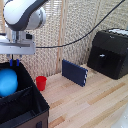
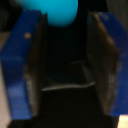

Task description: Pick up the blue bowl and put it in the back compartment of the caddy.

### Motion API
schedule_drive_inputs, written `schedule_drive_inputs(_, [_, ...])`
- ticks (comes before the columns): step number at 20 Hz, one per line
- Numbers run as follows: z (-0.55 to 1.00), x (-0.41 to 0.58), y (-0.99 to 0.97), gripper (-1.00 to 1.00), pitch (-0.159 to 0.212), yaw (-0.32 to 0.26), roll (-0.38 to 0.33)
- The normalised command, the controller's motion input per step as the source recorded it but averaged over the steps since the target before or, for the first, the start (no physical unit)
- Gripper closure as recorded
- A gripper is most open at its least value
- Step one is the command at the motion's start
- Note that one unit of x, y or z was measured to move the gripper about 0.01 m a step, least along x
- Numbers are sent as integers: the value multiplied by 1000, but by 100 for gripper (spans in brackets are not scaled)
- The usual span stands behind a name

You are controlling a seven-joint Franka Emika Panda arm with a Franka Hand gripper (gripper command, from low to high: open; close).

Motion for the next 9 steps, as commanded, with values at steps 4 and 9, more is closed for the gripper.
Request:
schedule_drive_inputs(4, [782, 227, -293, -100, 12, 39, -93])
schedule_drive_inputs(9, [592, 297, -278, -100, -84, 60, -122])
